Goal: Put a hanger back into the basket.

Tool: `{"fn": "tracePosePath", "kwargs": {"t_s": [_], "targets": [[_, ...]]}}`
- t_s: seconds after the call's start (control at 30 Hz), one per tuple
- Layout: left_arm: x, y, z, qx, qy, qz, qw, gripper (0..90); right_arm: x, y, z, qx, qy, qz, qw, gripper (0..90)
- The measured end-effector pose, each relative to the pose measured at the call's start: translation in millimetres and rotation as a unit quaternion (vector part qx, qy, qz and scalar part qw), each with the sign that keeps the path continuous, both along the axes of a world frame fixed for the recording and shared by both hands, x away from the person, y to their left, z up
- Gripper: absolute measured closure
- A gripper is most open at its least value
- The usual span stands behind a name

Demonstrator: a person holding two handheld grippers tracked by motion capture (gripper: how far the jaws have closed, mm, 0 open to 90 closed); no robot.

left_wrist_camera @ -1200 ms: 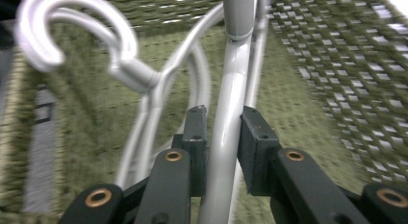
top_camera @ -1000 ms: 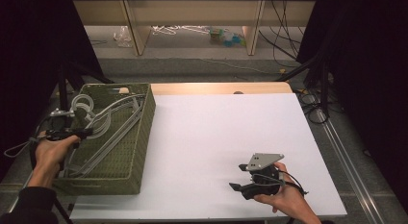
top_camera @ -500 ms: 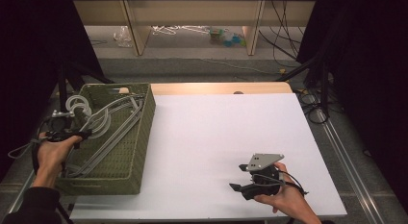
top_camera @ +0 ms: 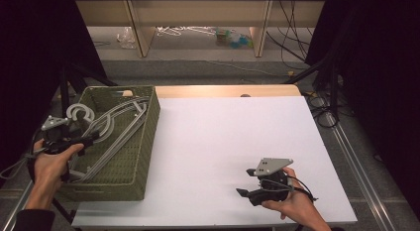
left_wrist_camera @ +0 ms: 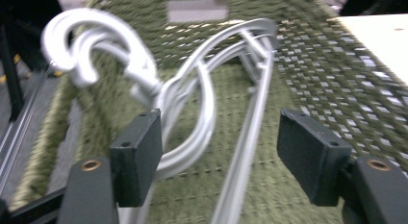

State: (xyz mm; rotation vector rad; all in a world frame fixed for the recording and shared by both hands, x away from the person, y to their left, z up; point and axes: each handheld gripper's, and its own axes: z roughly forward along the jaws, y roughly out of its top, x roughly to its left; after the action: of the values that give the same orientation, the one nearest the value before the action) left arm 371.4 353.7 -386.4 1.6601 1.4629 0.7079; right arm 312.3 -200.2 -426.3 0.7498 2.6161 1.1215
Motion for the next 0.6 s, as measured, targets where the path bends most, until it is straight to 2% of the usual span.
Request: {"fn": "tracePosePath", "kwargs": {"t_s": [0.1, 0.23, 0.3, 0.4, 0.43, 0.53, 0.6], "targets": [[-9.5, -8.3, 6.2, -0.015, -0.028, -0.025, 0.9992, 28.7, 0.3, -0.2, 0.5, 0.002, 0.0, 0.0, 1.0, 30.9], [-22.0, -17.9, 10.3, -0.03, -0.063, -0.045, 0.9966, 26.2, 1.9, -1.7, -0.1, 0.014, 0.004, -0.005, 0.9999, 30.7], [-27.8, -24.1, 12.8, -0.035, -0.069, -0.057, 0.9954, 24.5, 2.9, -3.1, -1.2, 0.022, 0.006, -0.009, 0.9997, 30.2], [-34.5, -33.4, 18.4, -0.005, -0.069, -0.07, 0.9951, 22.0, 3.4, -3.6, -2.0, 0.023, 0.007, -0.016, 0.9996, 29.7], [-36.6, -36.1, 20.5, -0.002, -0.07, -0.074, 0.9948, 20.8, 3.9, -3.3, -2.3, 0.026, 0.006, -0.015, 0.9995, 29.7], [-42.7, -42.4, 25.9, -0.006, -0.076, -0.084, 0.9935, 20.3, 3.7, -2.5, -2.8, 0.026, 0.007, -0.013, 0.9996, 29.6], [-46.7, -46.7, 27.8, -0.025, -0.079, -0.093, 0.9923, 20.3, 3.7, -2.1, -3.1, 0.027, 0.008, -0.012, 0.9995, 29.6]]}}
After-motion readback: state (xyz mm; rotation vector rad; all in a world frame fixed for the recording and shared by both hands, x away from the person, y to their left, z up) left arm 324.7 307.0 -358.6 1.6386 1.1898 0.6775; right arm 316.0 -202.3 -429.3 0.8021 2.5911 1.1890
